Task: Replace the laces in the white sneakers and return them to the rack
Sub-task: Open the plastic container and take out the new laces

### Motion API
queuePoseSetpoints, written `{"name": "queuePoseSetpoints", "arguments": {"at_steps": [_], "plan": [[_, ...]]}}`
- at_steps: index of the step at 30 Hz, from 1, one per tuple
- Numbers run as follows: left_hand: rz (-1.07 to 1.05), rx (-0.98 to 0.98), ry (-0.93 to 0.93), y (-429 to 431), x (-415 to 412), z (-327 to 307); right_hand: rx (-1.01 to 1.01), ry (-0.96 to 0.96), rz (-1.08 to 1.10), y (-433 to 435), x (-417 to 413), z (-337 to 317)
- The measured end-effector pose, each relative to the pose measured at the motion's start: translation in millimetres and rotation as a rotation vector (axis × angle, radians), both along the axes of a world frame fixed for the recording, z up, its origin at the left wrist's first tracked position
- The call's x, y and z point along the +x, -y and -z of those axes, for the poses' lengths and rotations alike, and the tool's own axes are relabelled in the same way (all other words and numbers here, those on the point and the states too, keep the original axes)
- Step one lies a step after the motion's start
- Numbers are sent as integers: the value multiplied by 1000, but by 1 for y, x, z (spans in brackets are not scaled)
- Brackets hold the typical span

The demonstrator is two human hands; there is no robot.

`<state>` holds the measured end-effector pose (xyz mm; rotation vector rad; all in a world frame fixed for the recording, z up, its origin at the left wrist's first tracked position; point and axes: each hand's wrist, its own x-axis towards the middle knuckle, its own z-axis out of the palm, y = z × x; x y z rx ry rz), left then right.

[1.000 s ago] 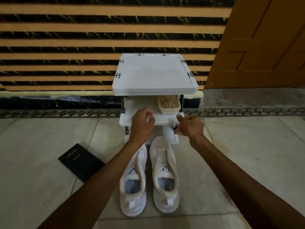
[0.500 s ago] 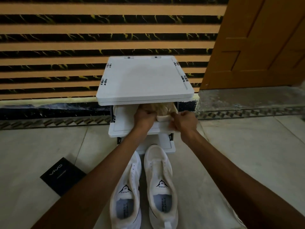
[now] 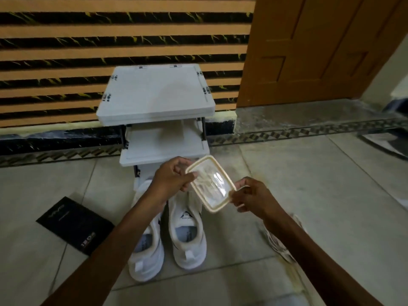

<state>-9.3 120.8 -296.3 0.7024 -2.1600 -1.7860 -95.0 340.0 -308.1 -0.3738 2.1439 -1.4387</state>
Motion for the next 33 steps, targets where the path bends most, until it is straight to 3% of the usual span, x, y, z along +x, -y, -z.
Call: {"name": "queuePoseSetpoints", "arguments": {"at_steps": [3, 7, 10, 13, 14, 17, 20, 22, 25, 30, 33], "plan": [[101, -33, 32, -29, 0, 8, 249, -134, -160, -24, 4, 10], [244, -82, 101, -66, 1, 23, 121, -213, -112, -34, 10, 16], [188, -68, 134, -75, -1, 36, 64, -306, -108, -38, 5, 20], [157, -12, 78, -77, -3, 38, -51, -153, -91, -40, -2, 23], [159, 91, 76, -79, -3, 36, -88, -75, -86, -39, -6, 23], [195, 786, 172, -90, 6, 27, -197, 147, -111, -37, -9, 19], [147, 1015, 155, -94, 17, 32, -168, 187, -188, -32, -7, 16], [114, 1000, 156, -96, 24, 35, -84, 67, -235, -26, -3, 13], [103, 868, 161, -98, 32, 31, 22, -307, -339, -15, 1, 5], [246, 811, 135, -100, 40, 21, 3, -522, -477, 0, 11, -15], [259, 818, 115, -96, 42, 19, 29, -599, -402, 6, 19, -24]]}}
